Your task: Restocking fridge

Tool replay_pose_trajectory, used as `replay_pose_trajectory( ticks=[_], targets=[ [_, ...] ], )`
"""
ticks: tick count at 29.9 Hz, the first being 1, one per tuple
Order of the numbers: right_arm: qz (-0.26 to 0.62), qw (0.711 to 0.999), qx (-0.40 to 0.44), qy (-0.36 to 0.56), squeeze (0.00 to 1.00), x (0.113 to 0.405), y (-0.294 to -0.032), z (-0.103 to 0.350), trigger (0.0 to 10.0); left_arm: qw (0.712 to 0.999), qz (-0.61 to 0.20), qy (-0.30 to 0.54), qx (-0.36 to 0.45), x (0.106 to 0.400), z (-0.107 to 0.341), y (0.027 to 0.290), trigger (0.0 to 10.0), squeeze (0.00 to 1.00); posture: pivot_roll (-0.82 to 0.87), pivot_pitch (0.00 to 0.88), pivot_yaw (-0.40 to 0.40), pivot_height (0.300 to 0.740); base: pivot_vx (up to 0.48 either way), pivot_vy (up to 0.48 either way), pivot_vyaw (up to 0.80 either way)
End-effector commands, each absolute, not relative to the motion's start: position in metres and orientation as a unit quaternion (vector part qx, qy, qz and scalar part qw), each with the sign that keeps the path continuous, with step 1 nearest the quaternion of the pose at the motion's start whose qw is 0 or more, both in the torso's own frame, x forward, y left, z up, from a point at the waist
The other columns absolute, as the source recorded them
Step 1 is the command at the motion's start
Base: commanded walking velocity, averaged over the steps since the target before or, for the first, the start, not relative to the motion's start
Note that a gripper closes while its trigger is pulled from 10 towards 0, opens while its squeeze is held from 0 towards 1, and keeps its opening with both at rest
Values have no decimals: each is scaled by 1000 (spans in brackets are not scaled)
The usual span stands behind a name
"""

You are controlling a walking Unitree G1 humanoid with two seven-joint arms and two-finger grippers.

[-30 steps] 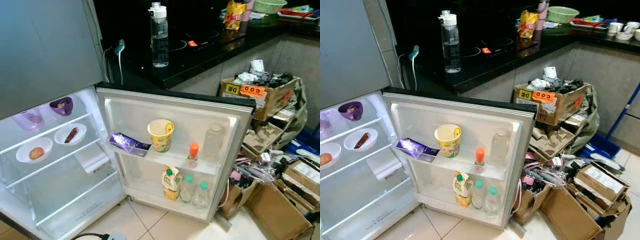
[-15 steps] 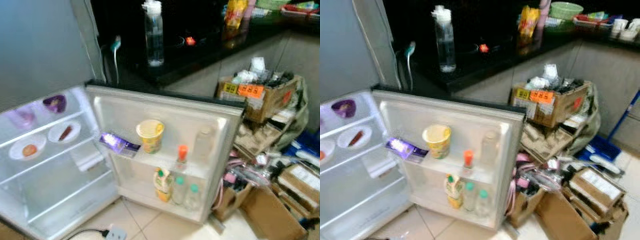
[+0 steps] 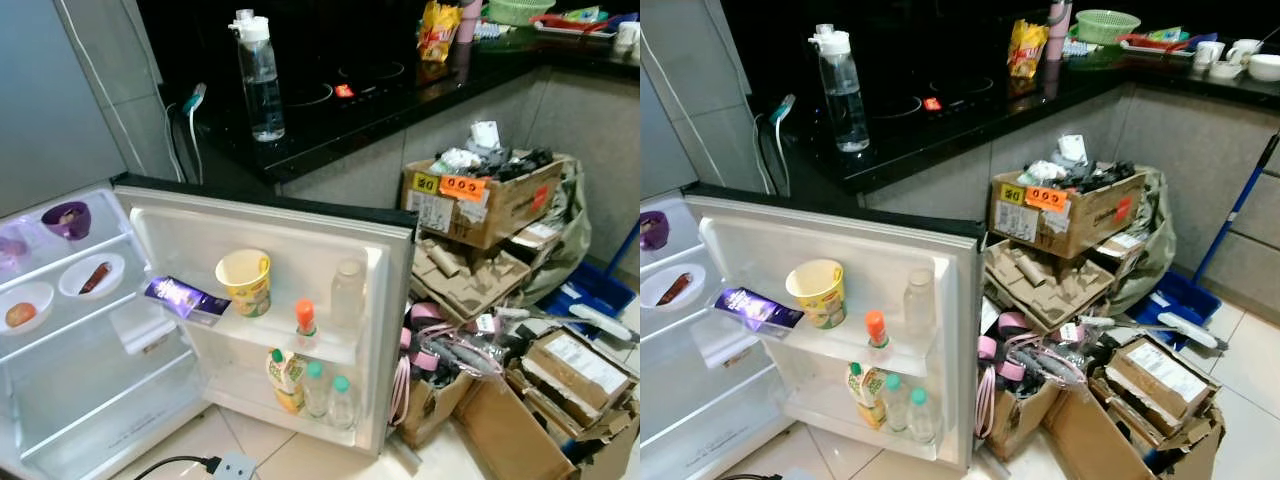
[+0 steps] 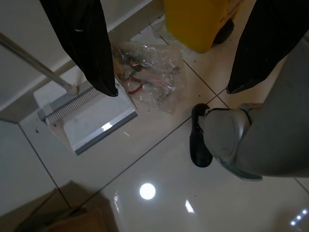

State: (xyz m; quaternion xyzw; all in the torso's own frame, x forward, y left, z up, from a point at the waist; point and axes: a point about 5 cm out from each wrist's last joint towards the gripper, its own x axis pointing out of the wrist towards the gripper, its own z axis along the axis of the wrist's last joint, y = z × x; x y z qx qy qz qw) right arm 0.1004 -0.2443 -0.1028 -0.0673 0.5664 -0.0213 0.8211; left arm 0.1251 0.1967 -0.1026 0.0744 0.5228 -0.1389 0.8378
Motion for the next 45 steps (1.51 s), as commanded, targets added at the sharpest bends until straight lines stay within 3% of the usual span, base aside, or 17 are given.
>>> replay_pose_trajectory(
  ticks=[1, 5, 9, 32, 45],
  targets=[
    [-9, 825, -69, 561, 0, 102, -240, -103, 10000, 827, -137, 540, 77, 116, -106, 199, 10000, 0, -51, 0, -2, 740, 0, 0, 0],
    [6, 852, -33, 522, 0, 114, -240, -98, 10000, 827, -137, 539, 79, 116, -106, 199, 10000, 0, -52, 0, -3, 740, 0, 0, 191],
    [5, 854, -23, 520, 0, 115, -240, -97, 10000, 828, -138, 537, 79, 117, -105, 198, 10000, 0, -53, 0, -3, 740, 0, 0, 763],
    [-48, 850, -12, 524, 0, 107, -258, -95, 10000, 828, -144, 537, 76, 118, -106, 195, 10000, 0, -54, 0, -3, 740, 0, 0, 732],
    [-56, 843, -16, 535, 0, 102, -258, -97, 10000, 825, -134, 545, 72, 115, -107, 196, 10000, 0, -55, 0, -3, 740, 0, 0, 0]
  ],
)
